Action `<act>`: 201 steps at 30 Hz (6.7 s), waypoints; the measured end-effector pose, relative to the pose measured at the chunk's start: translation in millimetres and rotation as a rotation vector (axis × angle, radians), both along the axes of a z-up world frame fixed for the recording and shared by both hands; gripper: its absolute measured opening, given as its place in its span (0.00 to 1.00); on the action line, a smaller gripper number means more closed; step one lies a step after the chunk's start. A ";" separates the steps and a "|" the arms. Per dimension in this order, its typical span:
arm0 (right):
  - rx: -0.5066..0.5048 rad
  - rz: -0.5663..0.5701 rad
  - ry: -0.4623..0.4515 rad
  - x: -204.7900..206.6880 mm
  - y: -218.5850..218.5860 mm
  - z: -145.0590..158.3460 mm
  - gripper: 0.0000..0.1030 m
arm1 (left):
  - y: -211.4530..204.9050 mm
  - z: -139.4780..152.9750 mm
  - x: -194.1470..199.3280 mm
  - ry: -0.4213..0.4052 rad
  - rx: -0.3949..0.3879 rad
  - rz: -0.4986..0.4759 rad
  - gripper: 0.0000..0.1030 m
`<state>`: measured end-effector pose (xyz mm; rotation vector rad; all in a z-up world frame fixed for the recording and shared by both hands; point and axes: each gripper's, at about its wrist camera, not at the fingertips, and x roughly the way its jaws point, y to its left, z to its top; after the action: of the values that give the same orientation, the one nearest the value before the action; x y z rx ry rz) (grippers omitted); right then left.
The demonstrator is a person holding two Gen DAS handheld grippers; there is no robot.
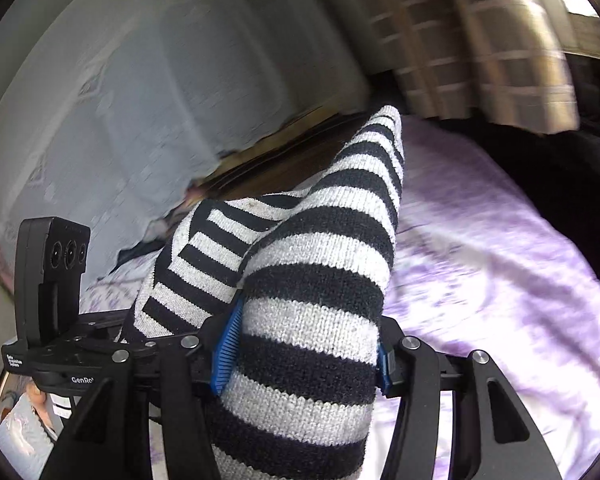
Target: Fold small clothes
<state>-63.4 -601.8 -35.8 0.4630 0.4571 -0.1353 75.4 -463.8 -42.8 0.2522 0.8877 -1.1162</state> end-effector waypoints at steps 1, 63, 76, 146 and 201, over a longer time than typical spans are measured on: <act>0.001 -0.017 -0.002 -1.0 -7.9 -0.9 0.52 | -13.1 -0.1 -2.2 -0.005 0.001 -0.008 0.51; -0.272 -0.667 0.096 -149.0 153.8 -25.6 0.96 | 153.7 23.2 -151.4 -0.343 -0.136 0.288 0.96; -0.323 -0.599 0.083 -162.0 169.4 -18.8 0.96 | 166.8 24.4 -192.1 -0.439 -0.108 0.309 0.96; -0.358 -0.352 0.198 -10.0 64.7 -21.2 0.78 | 31.4 -68.8 -42.6 -0.071 0.097 0.357 0.96; -0.152 -0.487 0.237 -121.5 106.2 3.2 0.96 | 84.7 52.5 -131.5 -0.328 0.037 0.264 0.96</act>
<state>-184.8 -495.7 -32.6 0.4032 0.5551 -0.6966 -56.2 -379.0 9.7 0.3282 0.6279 -0.7853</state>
